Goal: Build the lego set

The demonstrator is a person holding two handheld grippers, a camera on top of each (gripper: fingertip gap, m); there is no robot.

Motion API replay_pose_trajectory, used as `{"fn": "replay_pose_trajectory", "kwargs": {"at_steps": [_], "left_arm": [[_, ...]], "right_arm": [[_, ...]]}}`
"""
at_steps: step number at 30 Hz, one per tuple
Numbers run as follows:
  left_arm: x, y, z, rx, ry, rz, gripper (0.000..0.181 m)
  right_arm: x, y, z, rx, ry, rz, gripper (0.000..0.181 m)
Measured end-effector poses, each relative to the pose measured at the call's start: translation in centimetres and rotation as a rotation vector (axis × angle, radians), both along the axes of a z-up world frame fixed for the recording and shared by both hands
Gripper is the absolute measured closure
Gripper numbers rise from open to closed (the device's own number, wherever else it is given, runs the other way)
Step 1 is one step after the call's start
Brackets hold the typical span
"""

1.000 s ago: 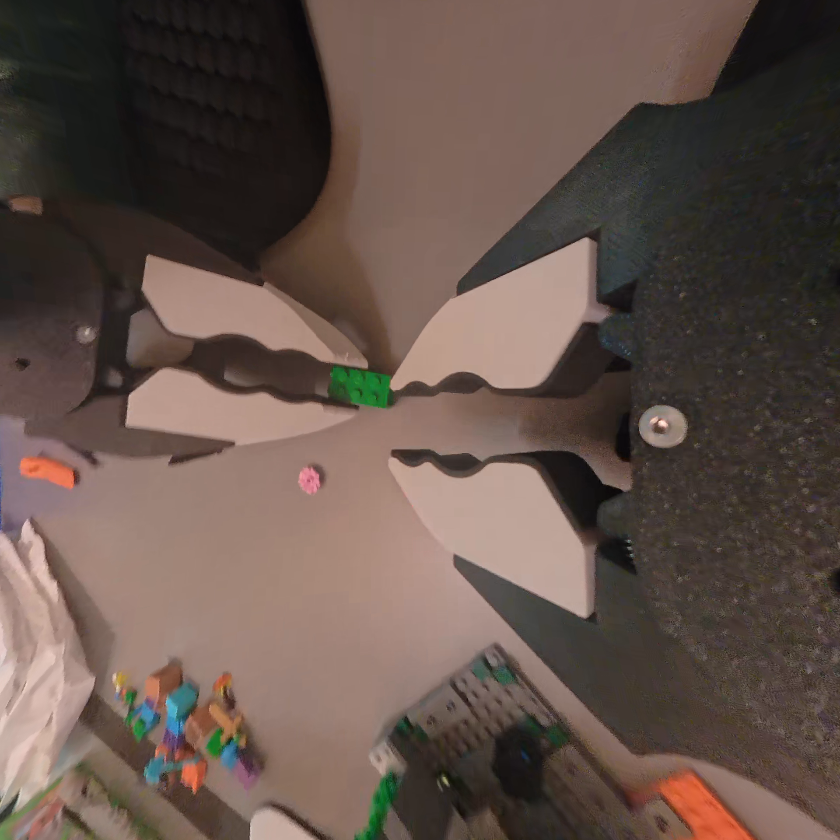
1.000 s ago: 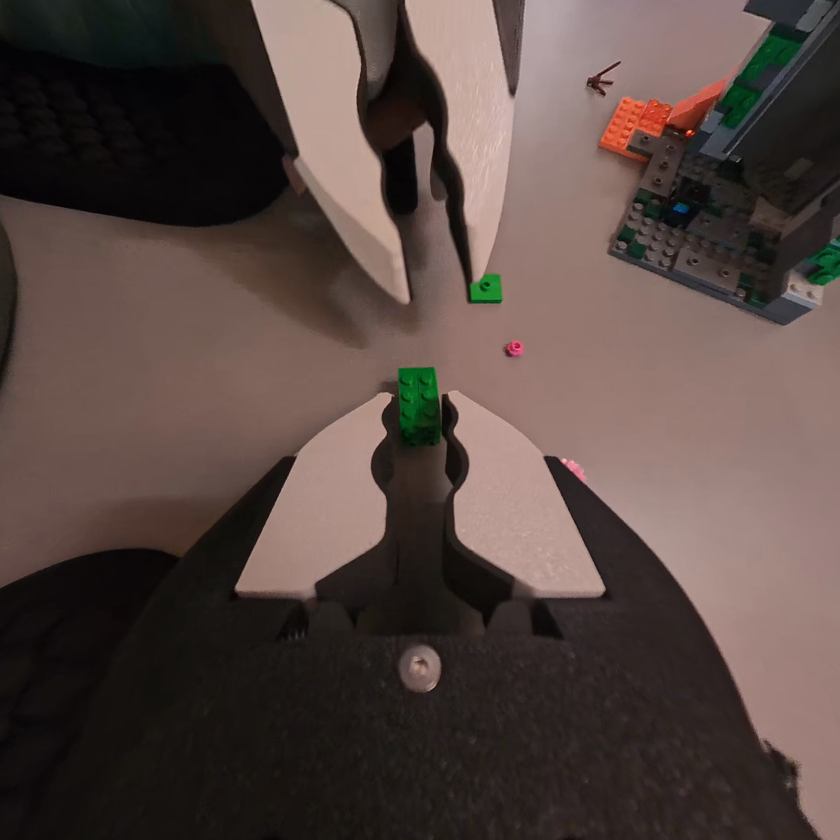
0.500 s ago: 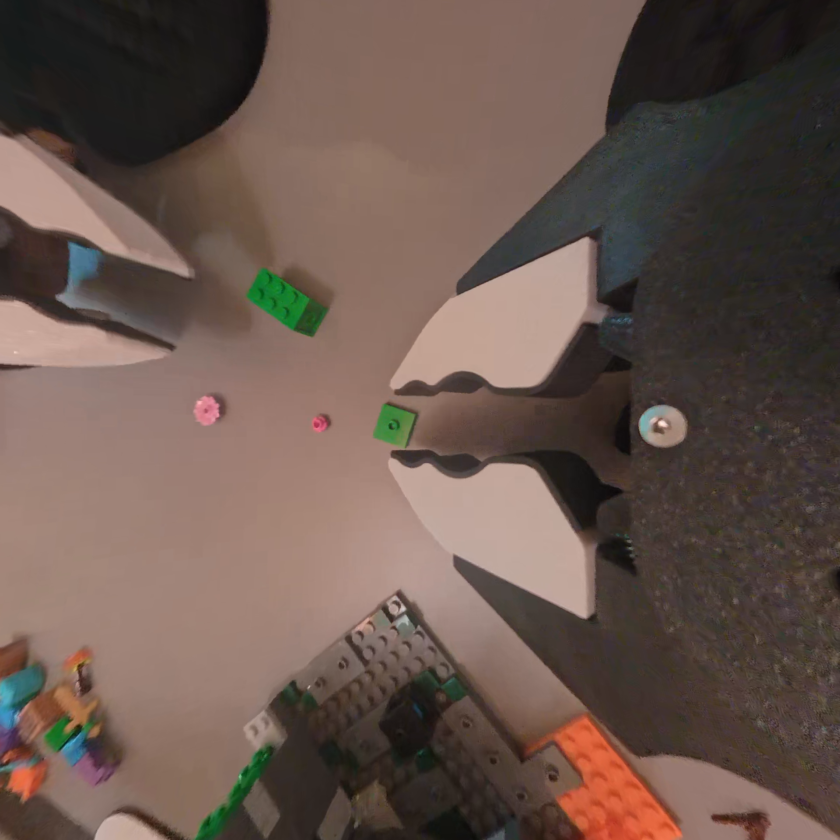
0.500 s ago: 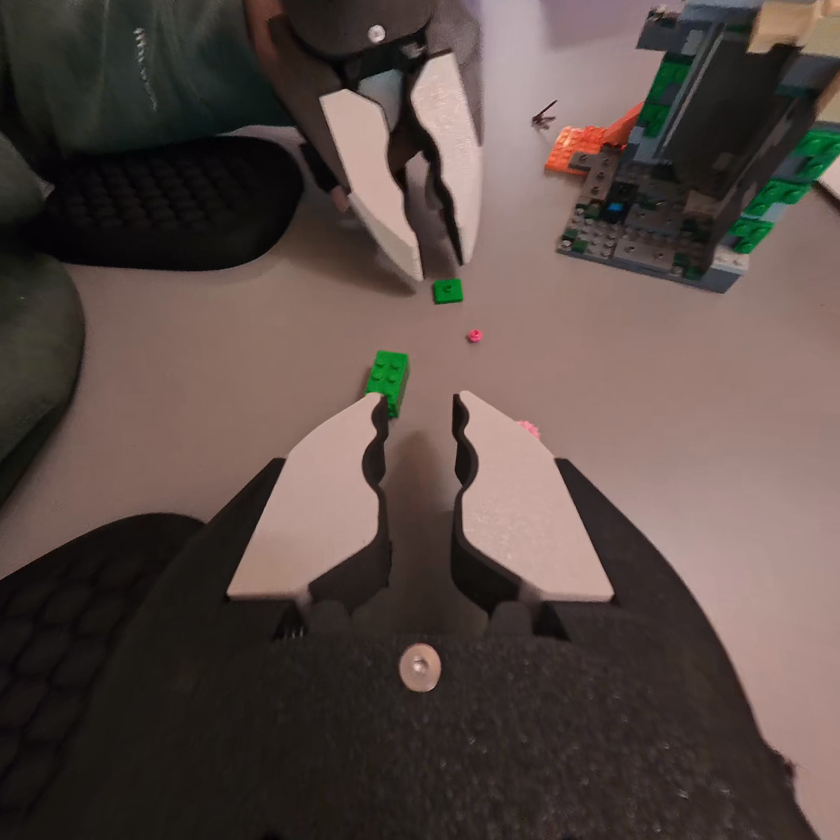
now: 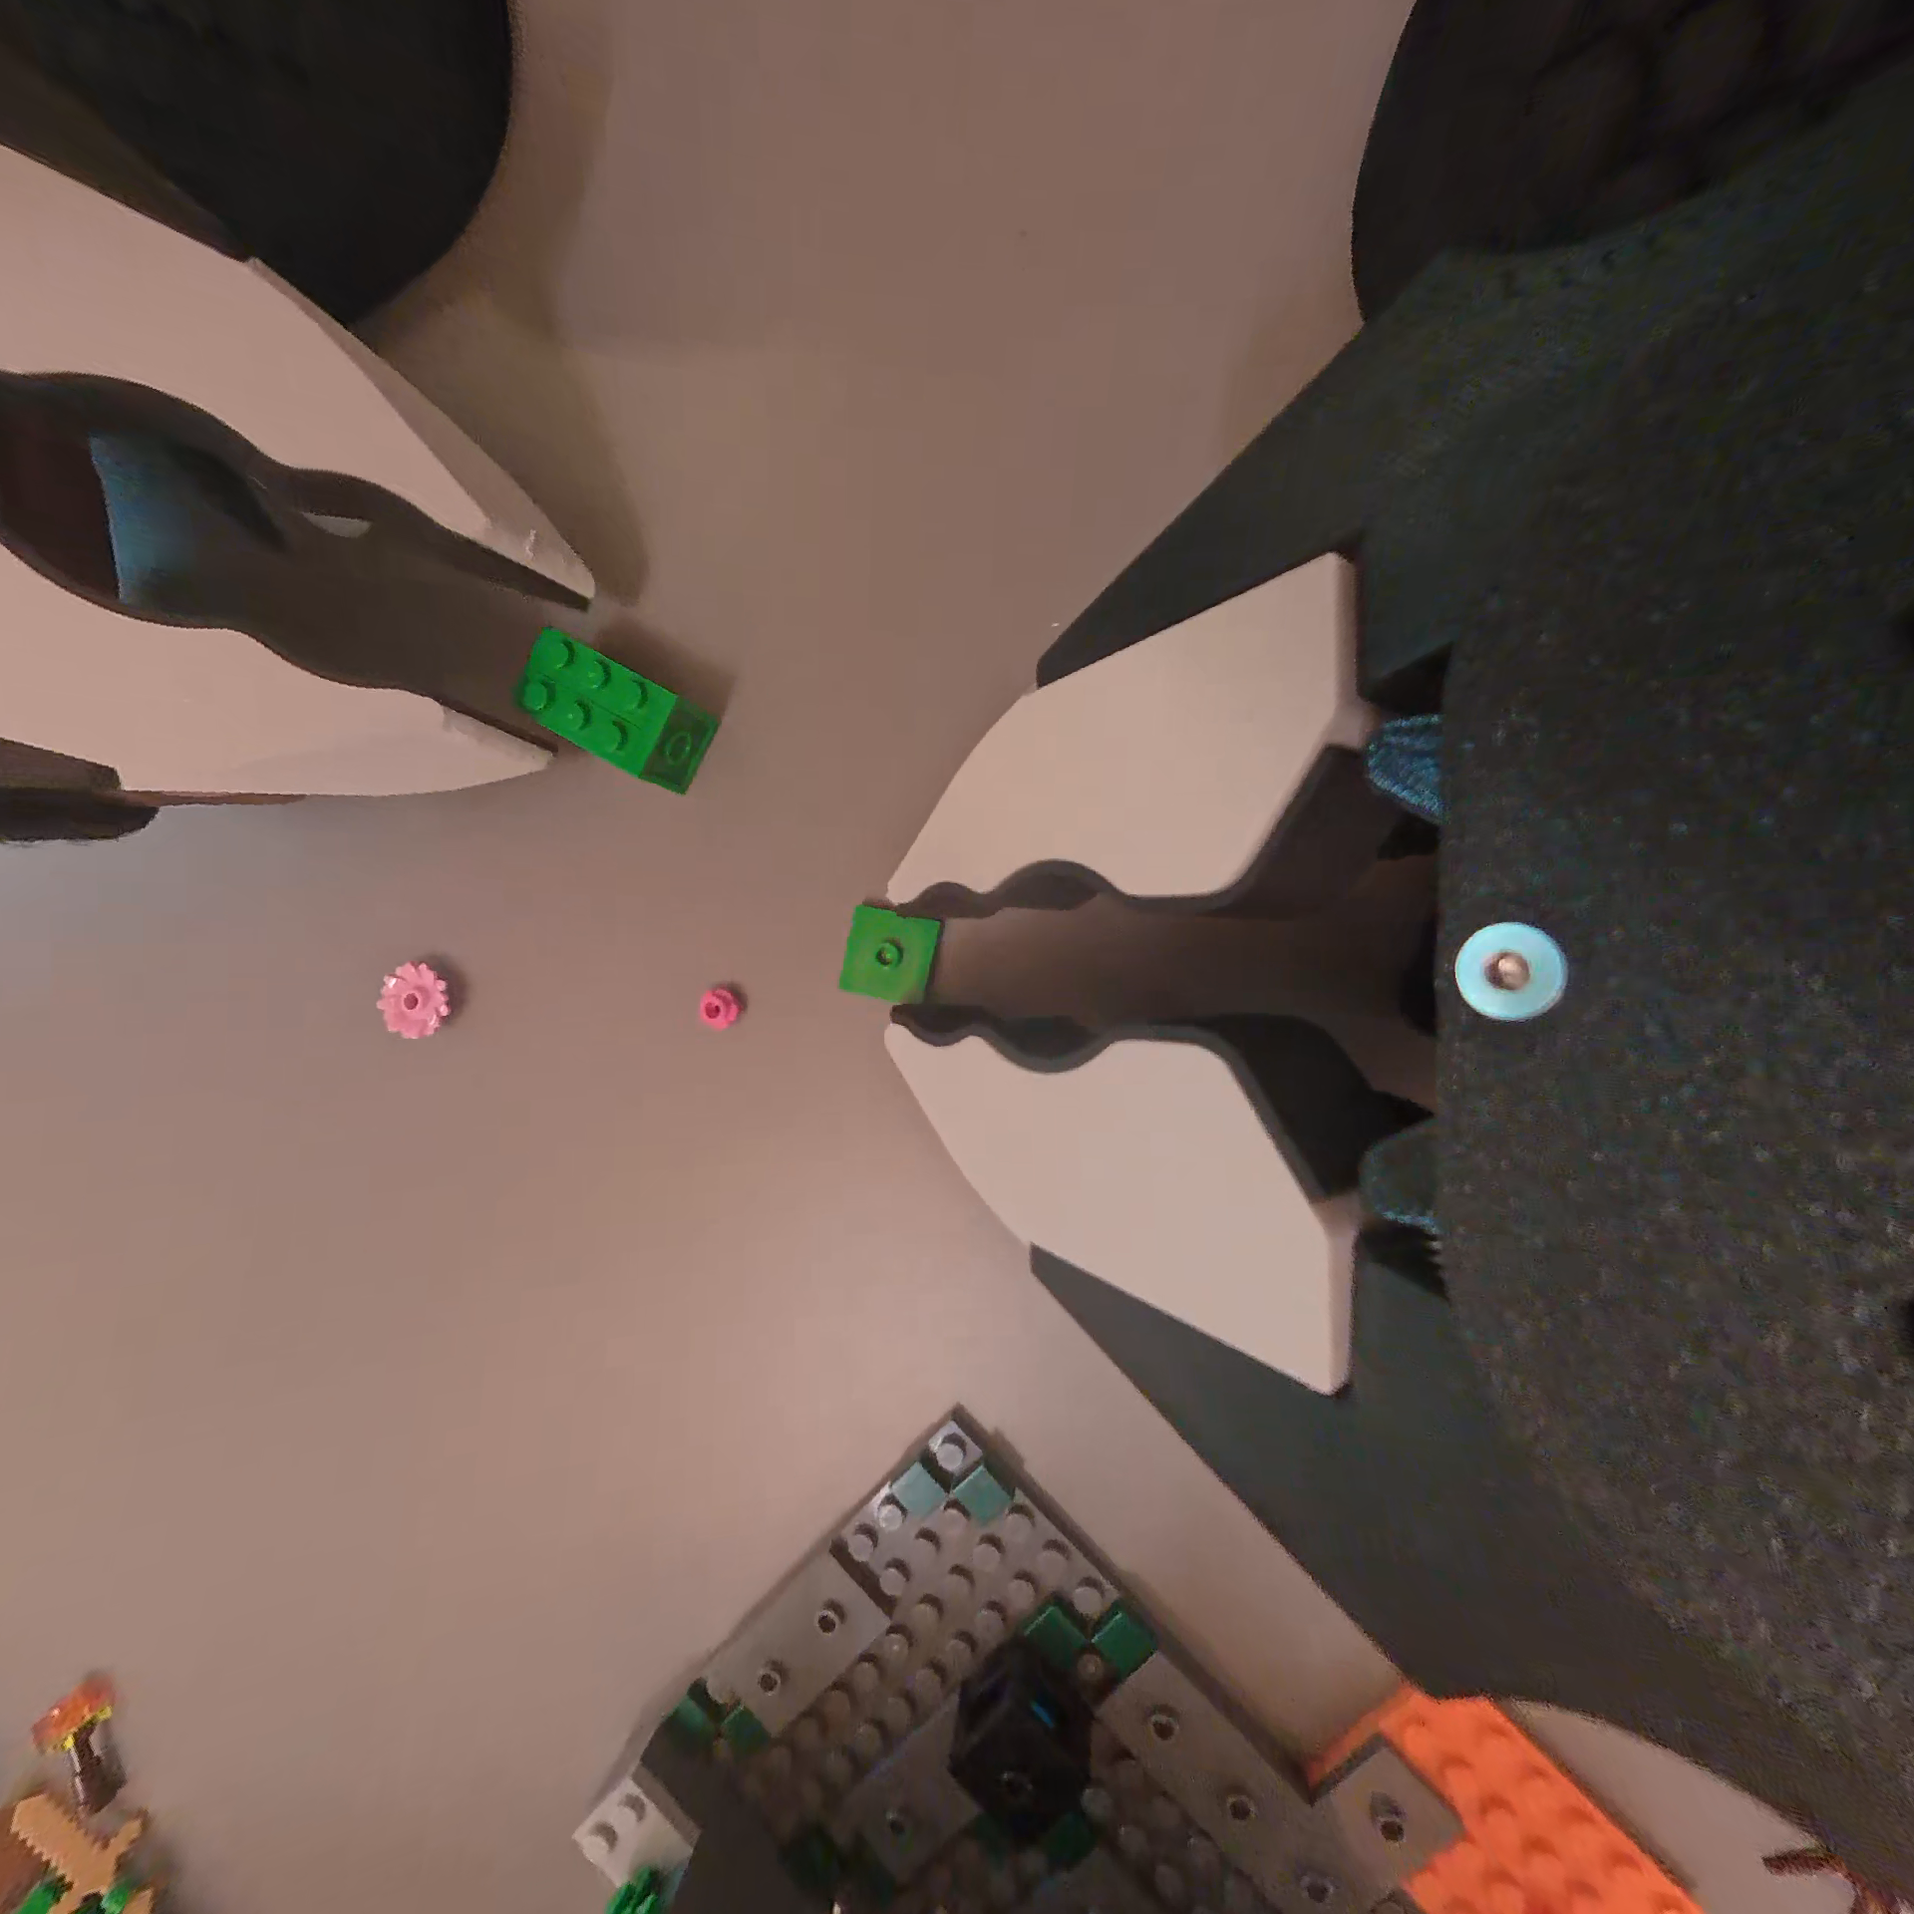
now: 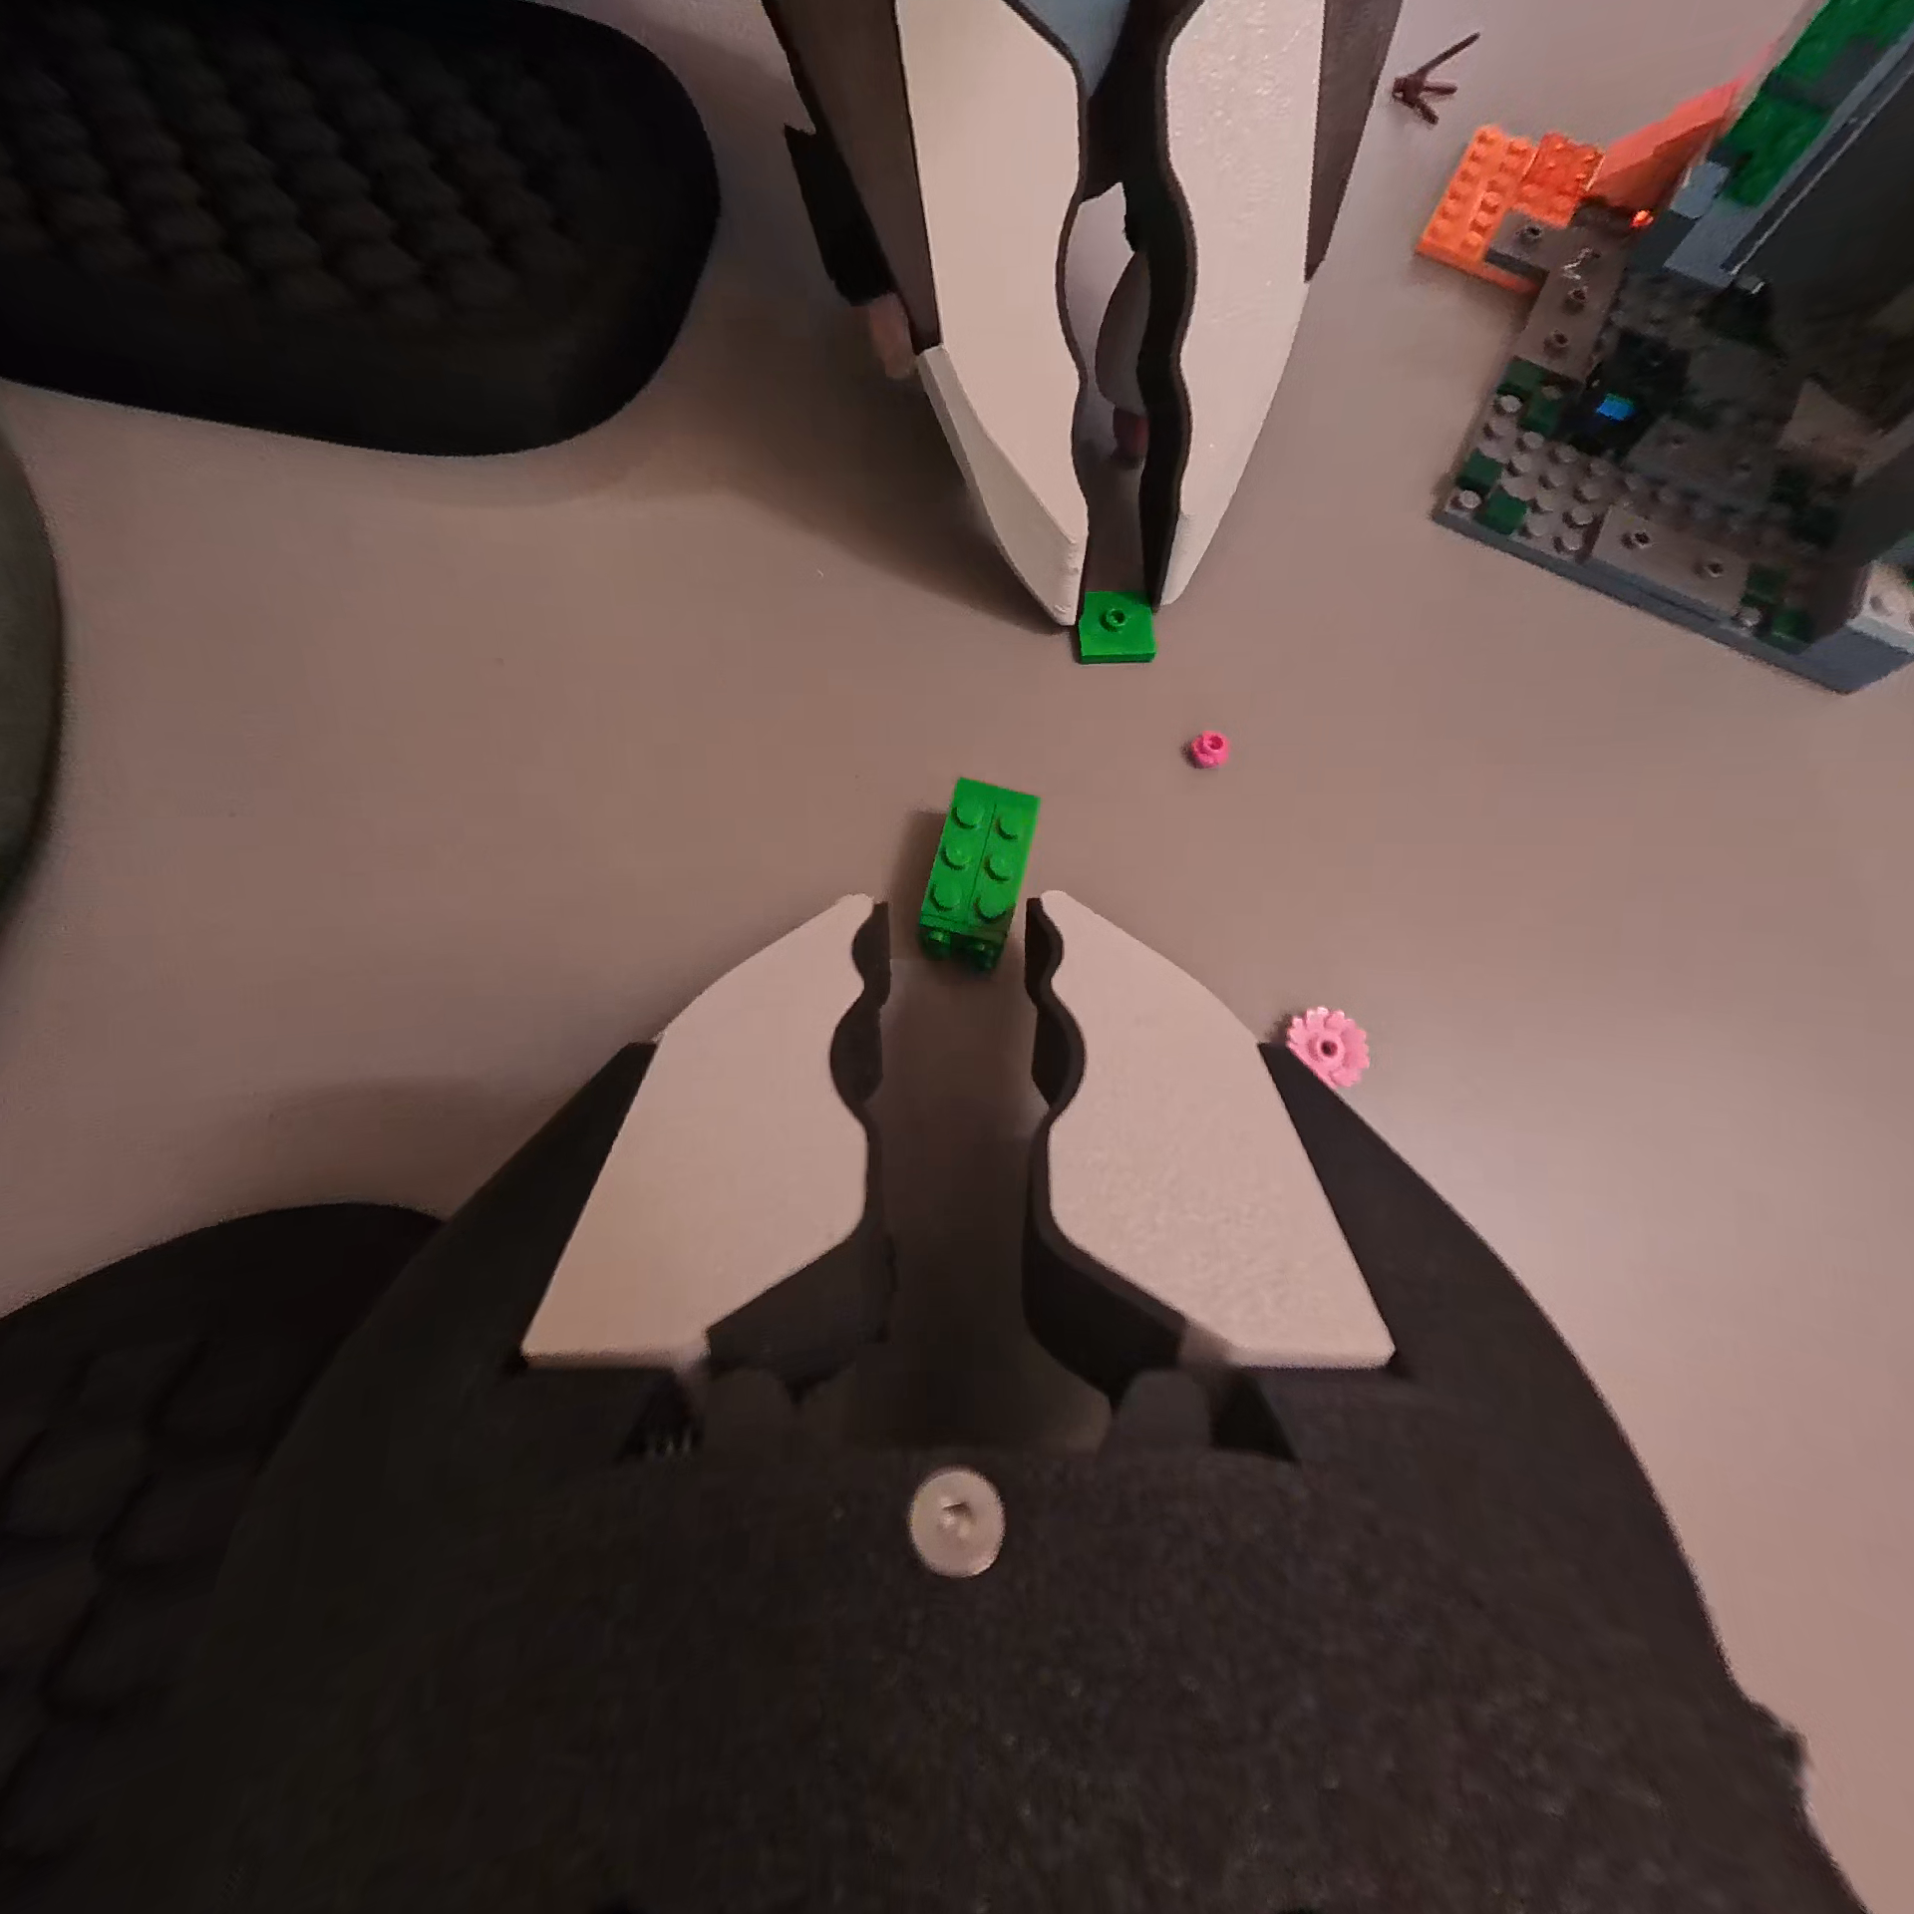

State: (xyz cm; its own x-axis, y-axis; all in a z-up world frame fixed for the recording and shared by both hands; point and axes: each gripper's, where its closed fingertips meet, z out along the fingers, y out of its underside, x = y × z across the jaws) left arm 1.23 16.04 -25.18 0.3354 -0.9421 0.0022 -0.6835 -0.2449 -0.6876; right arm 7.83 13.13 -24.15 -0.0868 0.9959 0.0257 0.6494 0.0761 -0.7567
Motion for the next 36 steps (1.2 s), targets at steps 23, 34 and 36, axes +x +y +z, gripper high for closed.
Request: {"fn": "replay_pose_trajectory", "kwargs": {"at_steps": [23,34,36], "left_arm": [[0.7,-1.2,2.4,0.052,-0.104,0.002,0.166],[-0.6,-0.1,1.3,0.052,-0.077,0.065,0.166],[-0.7,-0.1,1.3,0.045,-0.080,0.066,0.166]], "right_arm": [[-2.6,0.1,0.0,0.071,-0.010,0.148,0.163],[0.2,3.2,2.7,0.029,0.088,-0.010,0.154],[0.8,3.7,2.8,0.024,0.095,-0.032,0.155]]}}
